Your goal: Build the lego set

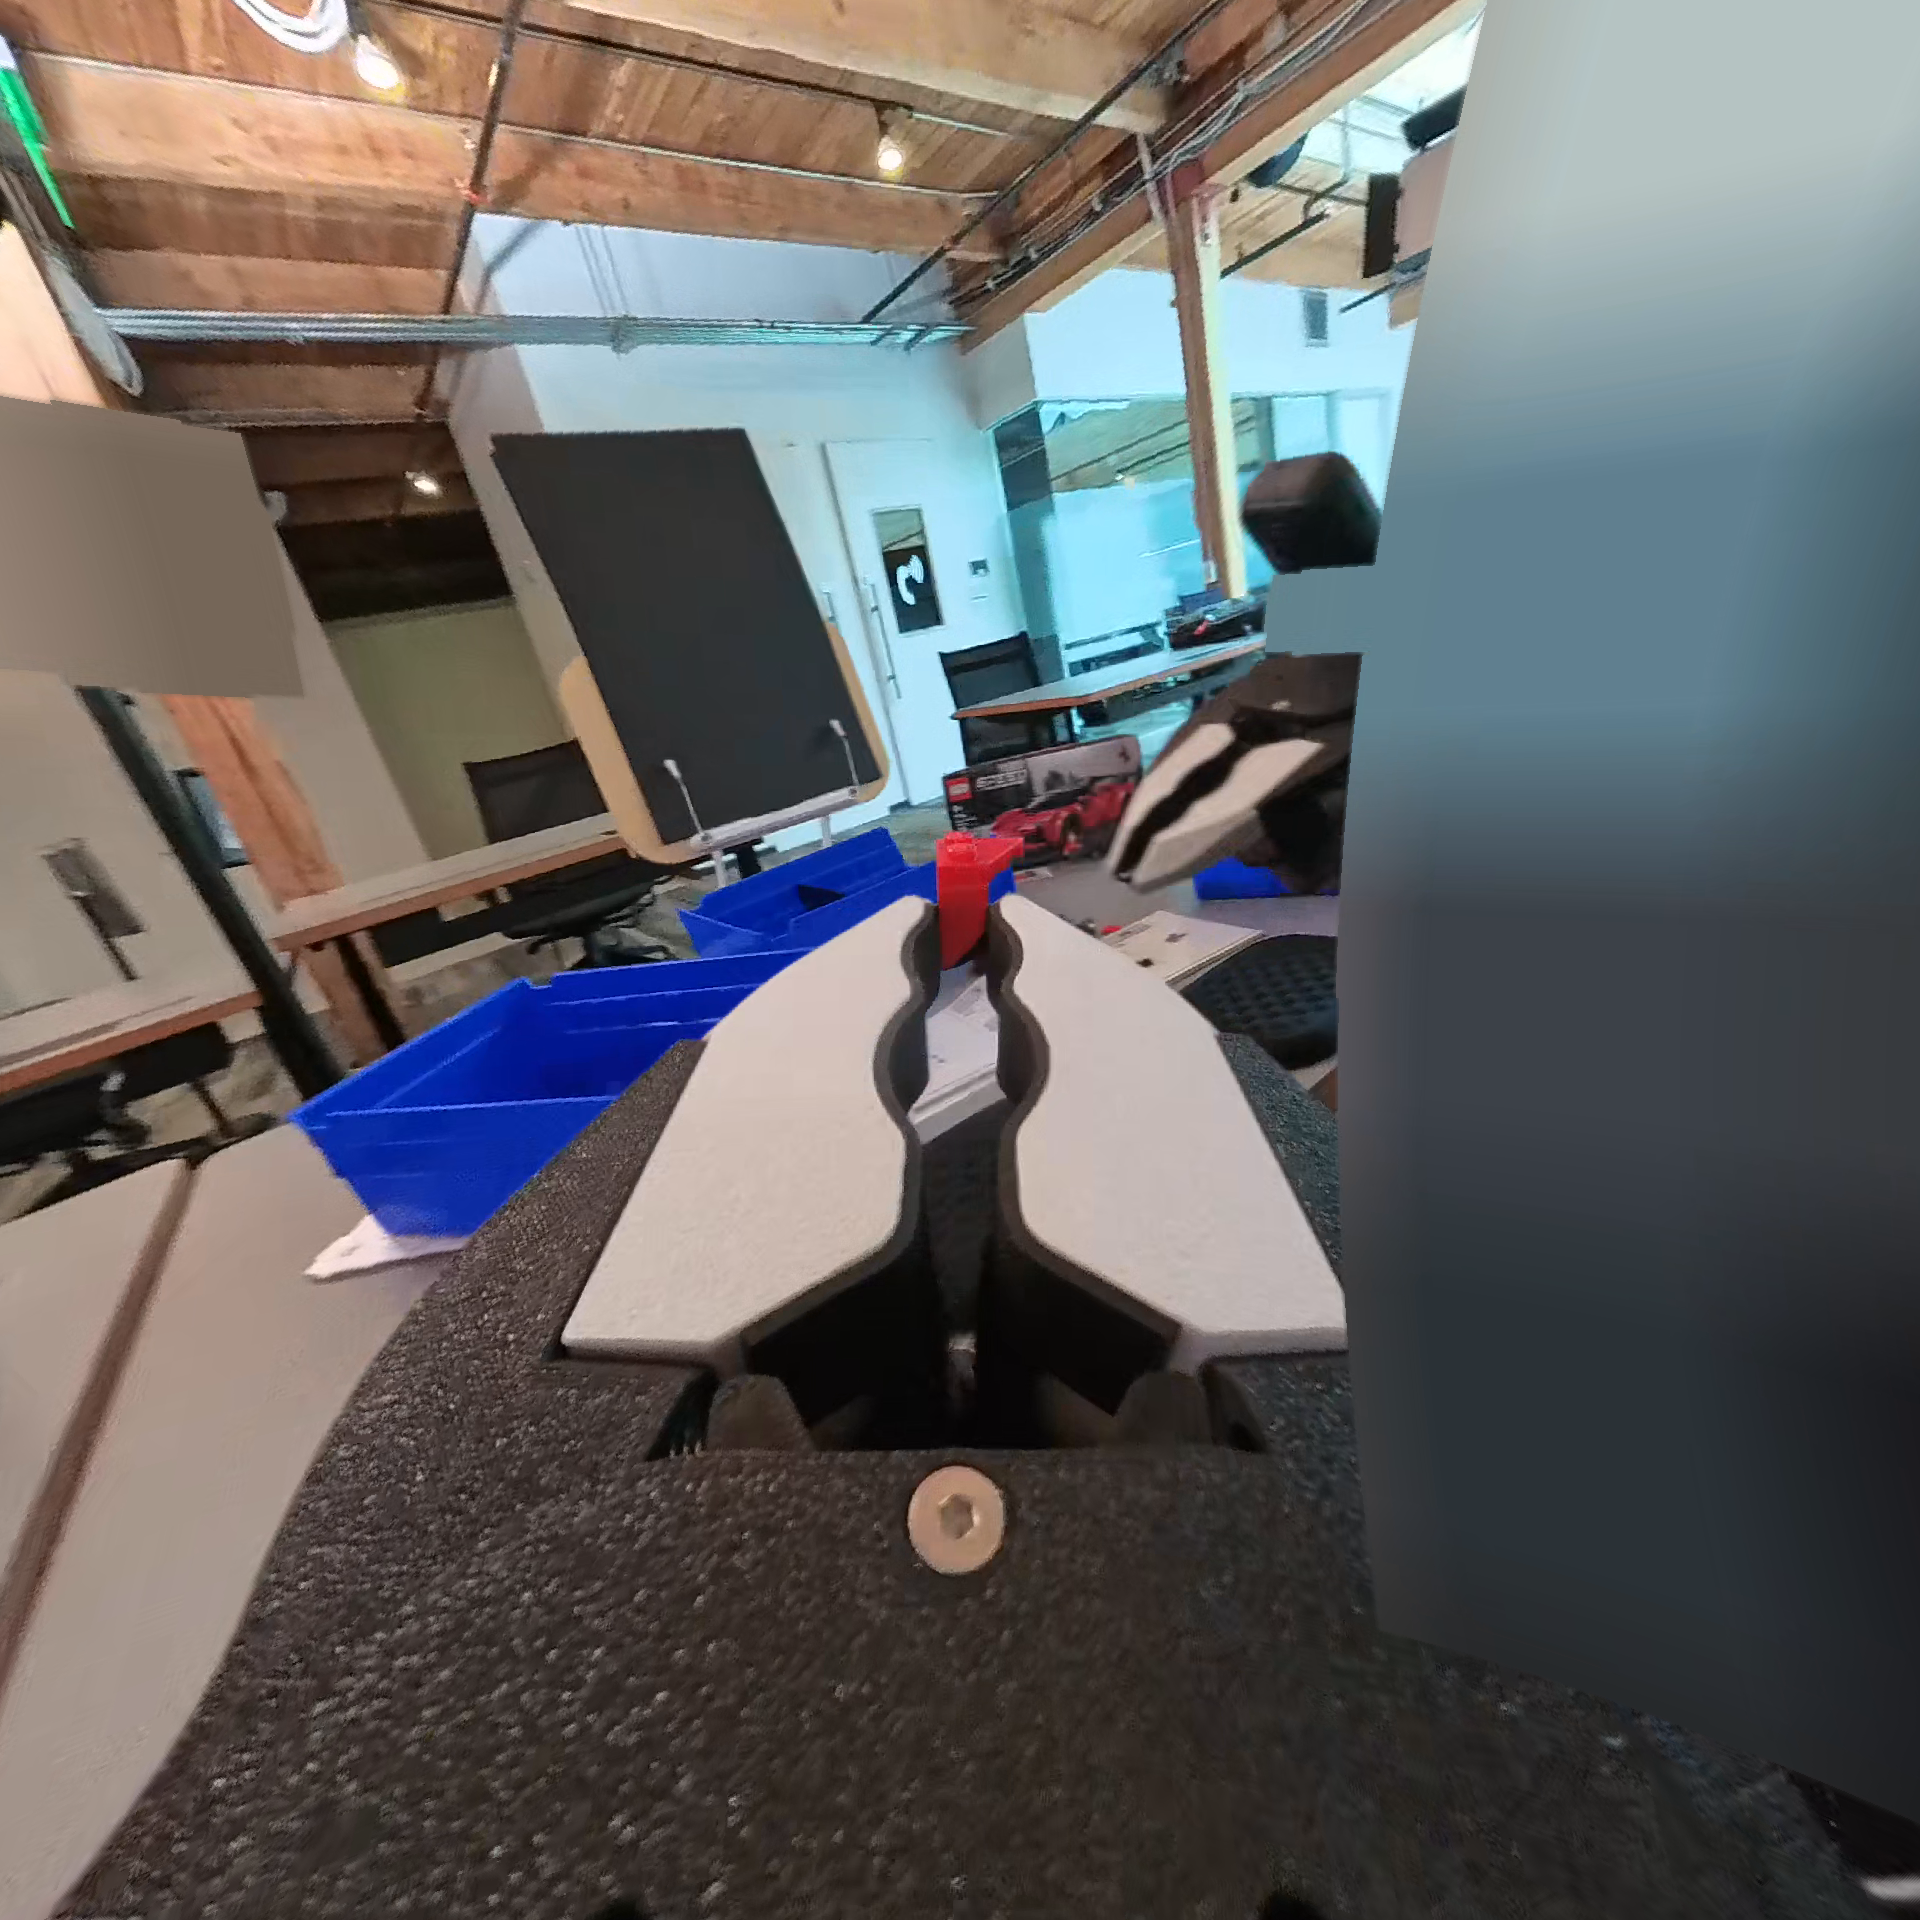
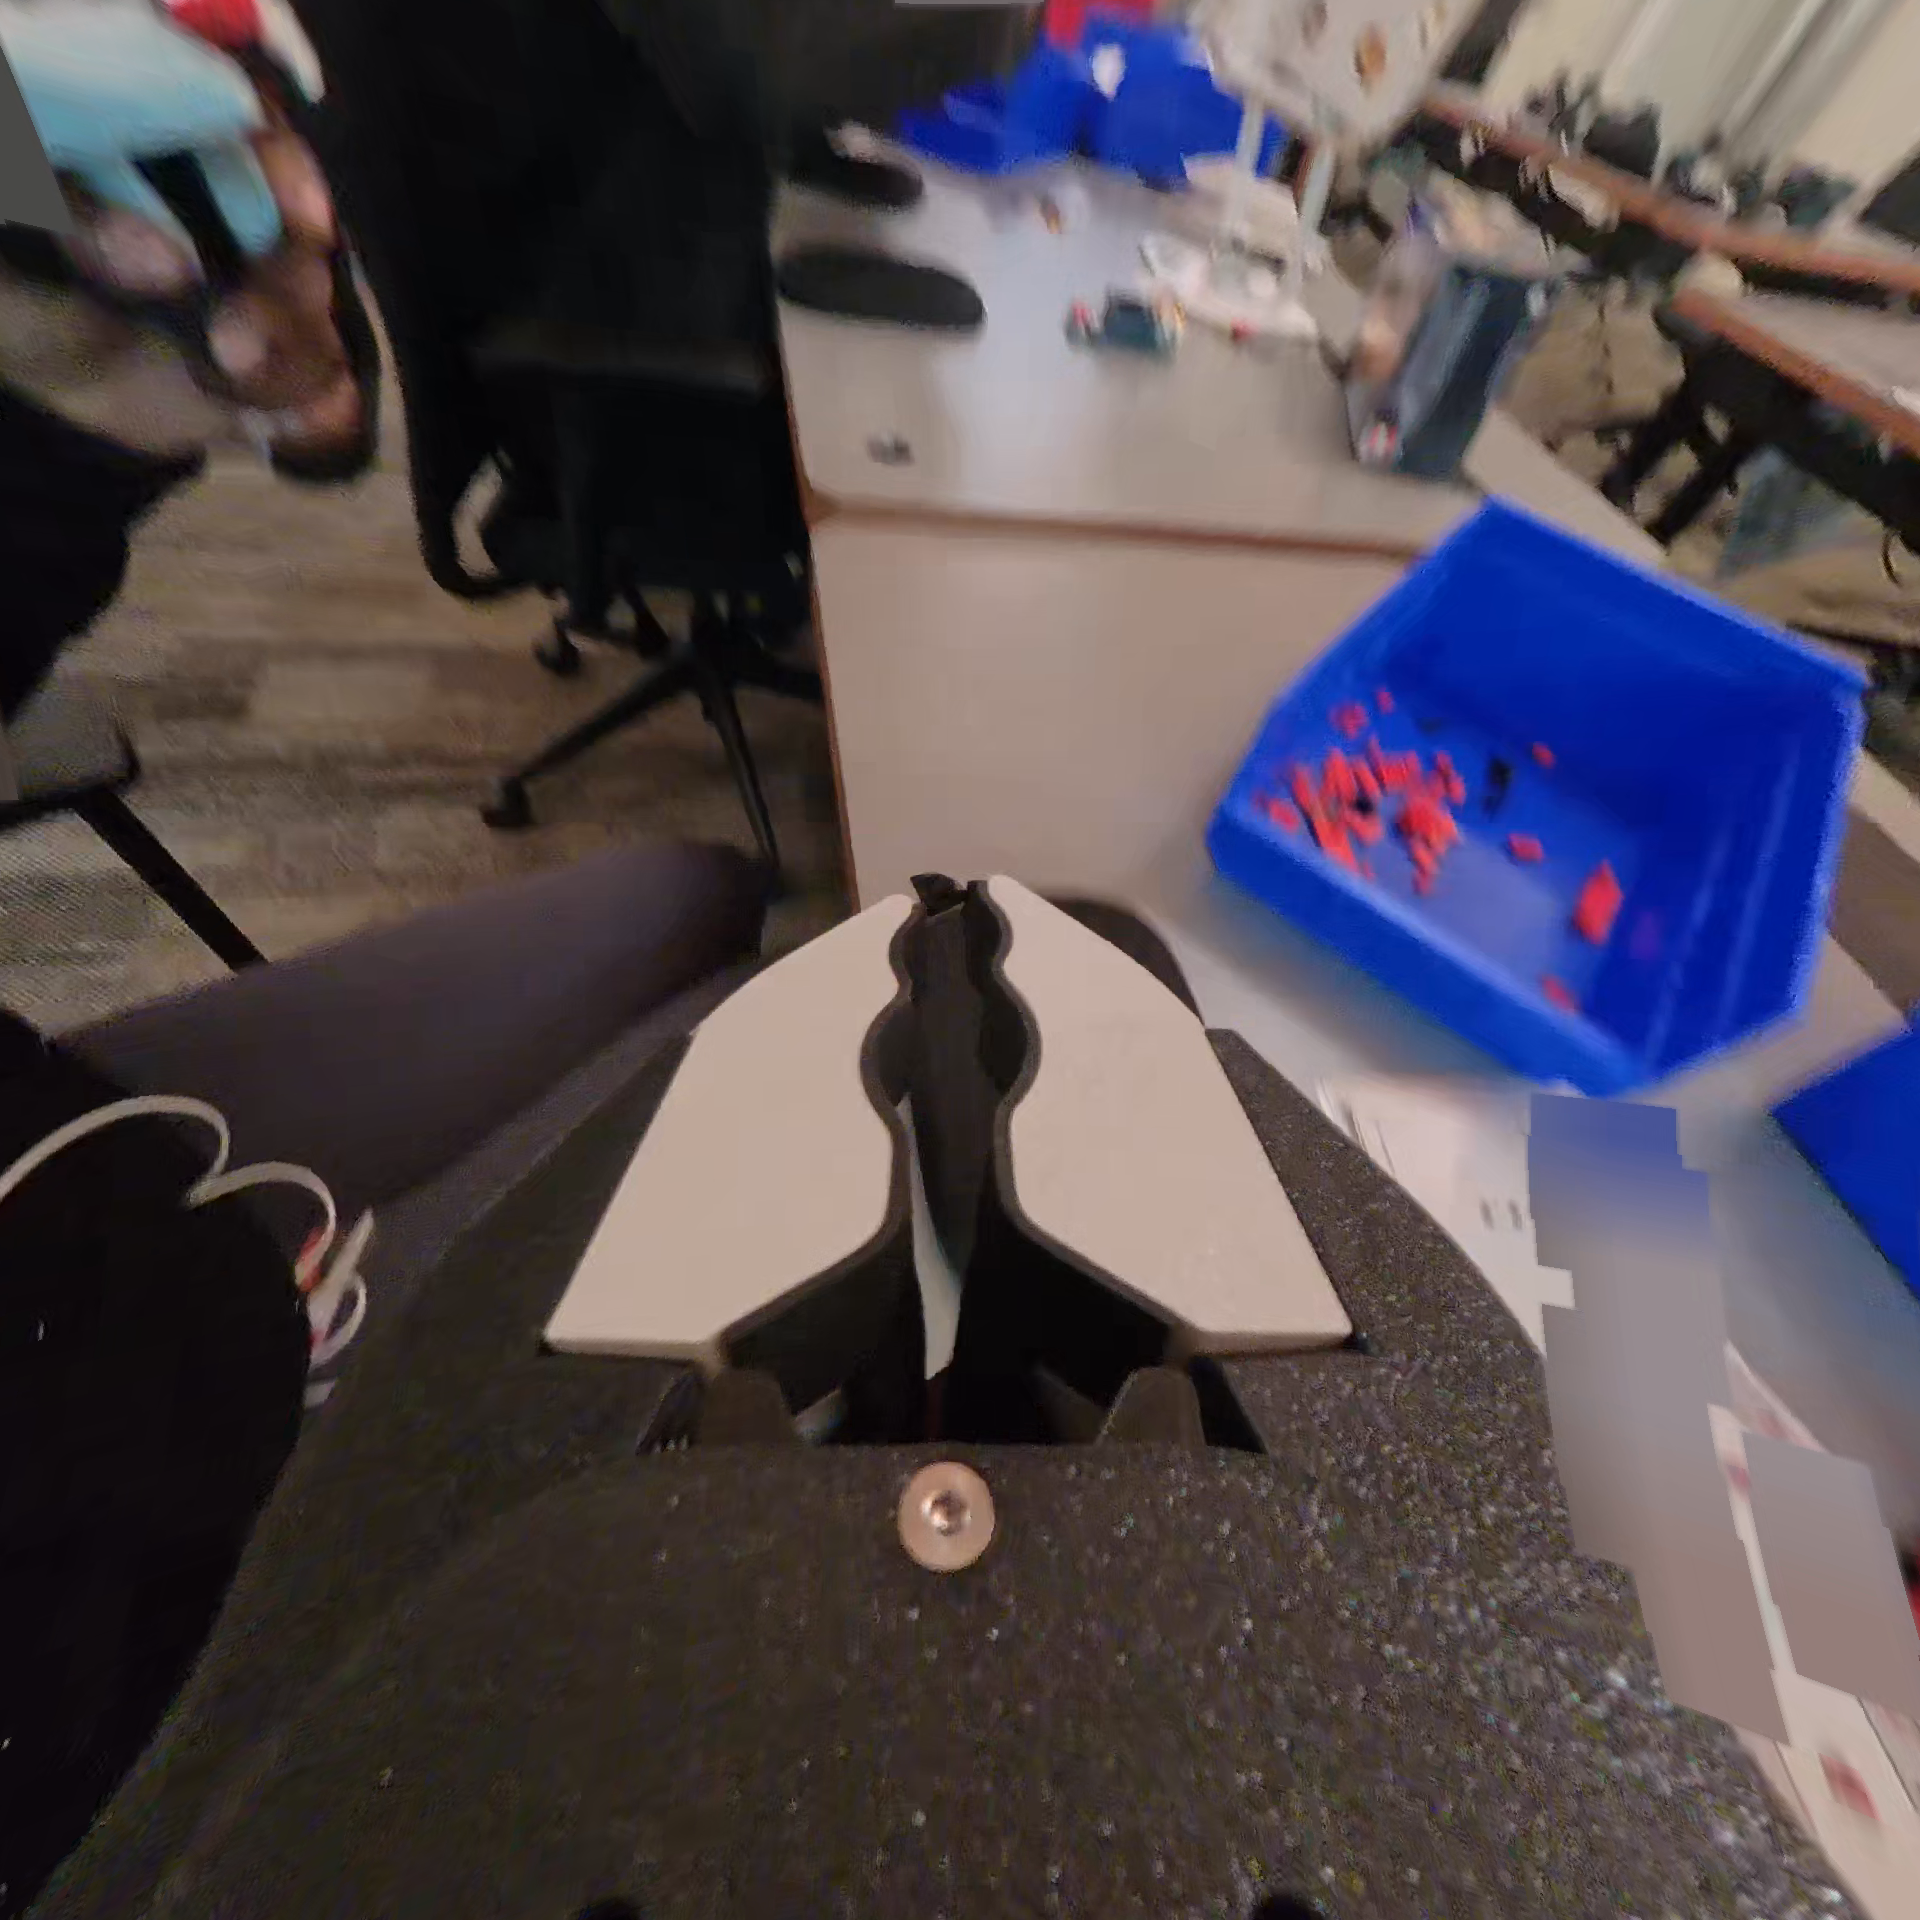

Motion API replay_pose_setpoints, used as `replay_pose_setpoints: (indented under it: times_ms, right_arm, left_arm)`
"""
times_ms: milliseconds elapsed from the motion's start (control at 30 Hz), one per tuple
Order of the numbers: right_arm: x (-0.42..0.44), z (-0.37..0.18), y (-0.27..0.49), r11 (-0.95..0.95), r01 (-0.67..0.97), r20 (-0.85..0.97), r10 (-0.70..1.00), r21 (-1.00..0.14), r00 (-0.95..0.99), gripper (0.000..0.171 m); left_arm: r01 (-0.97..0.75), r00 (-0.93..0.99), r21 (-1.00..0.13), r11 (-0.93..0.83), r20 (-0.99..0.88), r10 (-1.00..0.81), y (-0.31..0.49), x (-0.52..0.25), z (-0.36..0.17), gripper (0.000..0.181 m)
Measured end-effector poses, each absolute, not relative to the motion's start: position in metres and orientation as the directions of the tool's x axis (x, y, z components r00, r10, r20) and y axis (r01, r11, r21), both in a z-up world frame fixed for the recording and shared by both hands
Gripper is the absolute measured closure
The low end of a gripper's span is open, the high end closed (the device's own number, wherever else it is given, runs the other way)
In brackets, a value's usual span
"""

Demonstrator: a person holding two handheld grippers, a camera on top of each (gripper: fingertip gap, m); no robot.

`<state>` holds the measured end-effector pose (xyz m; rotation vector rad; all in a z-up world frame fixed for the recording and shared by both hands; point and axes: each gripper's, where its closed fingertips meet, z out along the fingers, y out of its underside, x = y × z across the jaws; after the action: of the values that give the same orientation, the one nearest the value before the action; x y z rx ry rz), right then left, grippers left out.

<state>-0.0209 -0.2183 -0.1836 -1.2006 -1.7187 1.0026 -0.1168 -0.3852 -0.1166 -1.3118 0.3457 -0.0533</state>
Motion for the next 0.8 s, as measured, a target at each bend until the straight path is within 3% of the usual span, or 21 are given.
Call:
replay_pose_setpoints:
  times_ms: [167, 433, 600, 800]
  right_arm:
    - [0.064, -0.218, -0.182, 0.128, 0.454, 0.122, 0.992, -0.882, -0.041, 0.164]
    - [0.156, -0.242, -0.172, -0.025, 0.489, 0.070, 0.982, -0.872, 0.174, 0.164]
    - [0.158, -0.251, -0.188, -0.078, 0.472, 0.002, 0.986, -0.878, 0.165, 0.164]
    - [0.132, -0.235, -0.209, 0.008, 0.470, 0.051, 0.996, -0.883, 0.079, 0.164]
  left_arm:
    - [-0.148, 0.922, -0.961, 0.233, -0.219, -0.320, -0.353, -0.111, -0.128, 0.174]
    - [-0.187, 0.877, -0.965, 0.183, -0.248, -0.412, -0.335, -0.093, -0.129, 0.174]
    - [-0.235, 0.848, -0.964, 0.127, -0.267, -0.457, -0.350, -0.089, -0.129, 0.174]
    - [-0.185, 0.811, -0.974, 0.133, -0.228, -0.539, -0.338, -0.080, -0.140, 0.174]
